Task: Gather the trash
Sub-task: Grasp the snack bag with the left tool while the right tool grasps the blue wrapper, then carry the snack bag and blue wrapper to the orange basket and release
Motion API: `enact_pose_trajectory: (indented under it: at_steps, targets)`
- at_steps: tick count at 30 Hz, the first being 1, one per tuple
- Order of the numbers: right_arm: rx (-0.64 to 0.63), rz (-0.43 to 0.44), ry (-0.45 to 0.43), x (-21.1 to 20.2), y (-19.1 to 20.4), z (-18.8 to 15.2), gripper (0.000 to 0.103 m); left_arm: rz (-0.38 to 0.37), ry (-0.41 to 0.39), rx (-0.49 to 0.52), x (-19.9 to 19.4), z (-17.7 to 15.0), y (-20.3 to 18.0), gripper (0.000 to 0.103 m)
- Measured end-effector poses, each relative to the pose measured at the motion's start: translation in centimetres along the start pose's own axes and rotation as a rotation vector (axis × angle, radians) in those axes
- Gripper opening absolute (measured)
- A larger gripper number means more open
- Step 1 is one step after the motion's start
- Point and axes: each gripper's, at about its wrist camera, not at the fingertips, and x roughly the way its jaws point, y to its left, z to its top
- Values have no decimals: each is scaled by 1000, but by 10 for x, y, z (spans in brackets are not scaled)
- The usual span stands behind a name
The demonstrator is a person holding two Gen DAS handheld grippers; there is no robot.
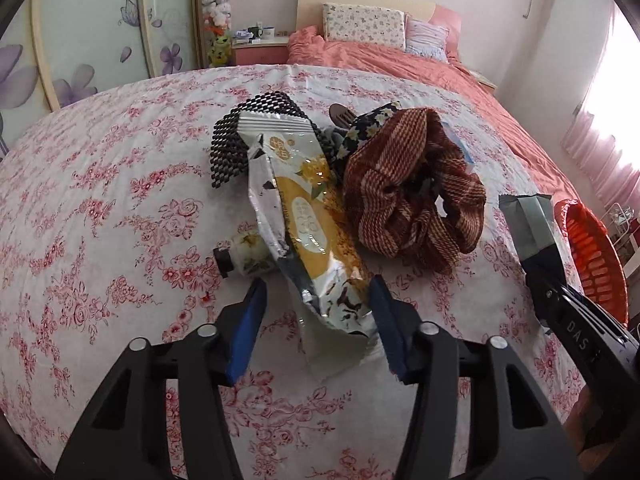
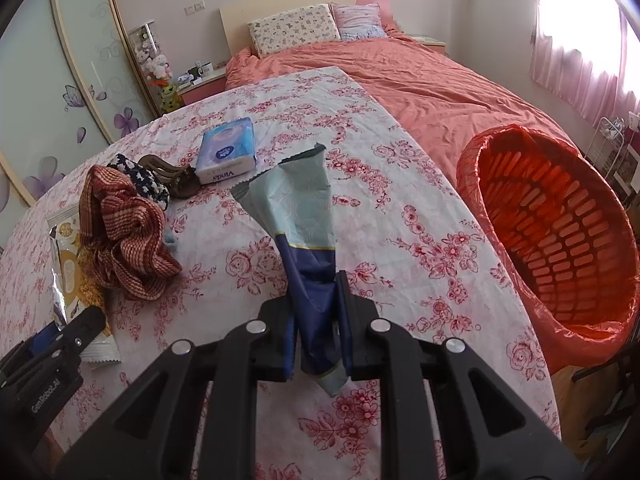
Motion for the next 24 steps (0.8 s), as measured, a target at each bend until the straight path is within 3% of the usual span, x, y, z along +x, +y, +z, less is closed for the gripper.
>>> enact_pose_trajectory:
  at_steps: [3,9,15,24]
  targets:
    - [-1,3,-2,-1,0,0,18,-6,-13,19,2,2,-2,32]
    - [3,14,-21,-11,1,1,18,-83,-49,29,-9,3,15,19]
    - [8,25,-46,-22,1,3,18,-112,-66,3,-21,8,36,18]
    - [16,51,-102,-49,0,9,18,-96,-116,0,-44,25,47,18]
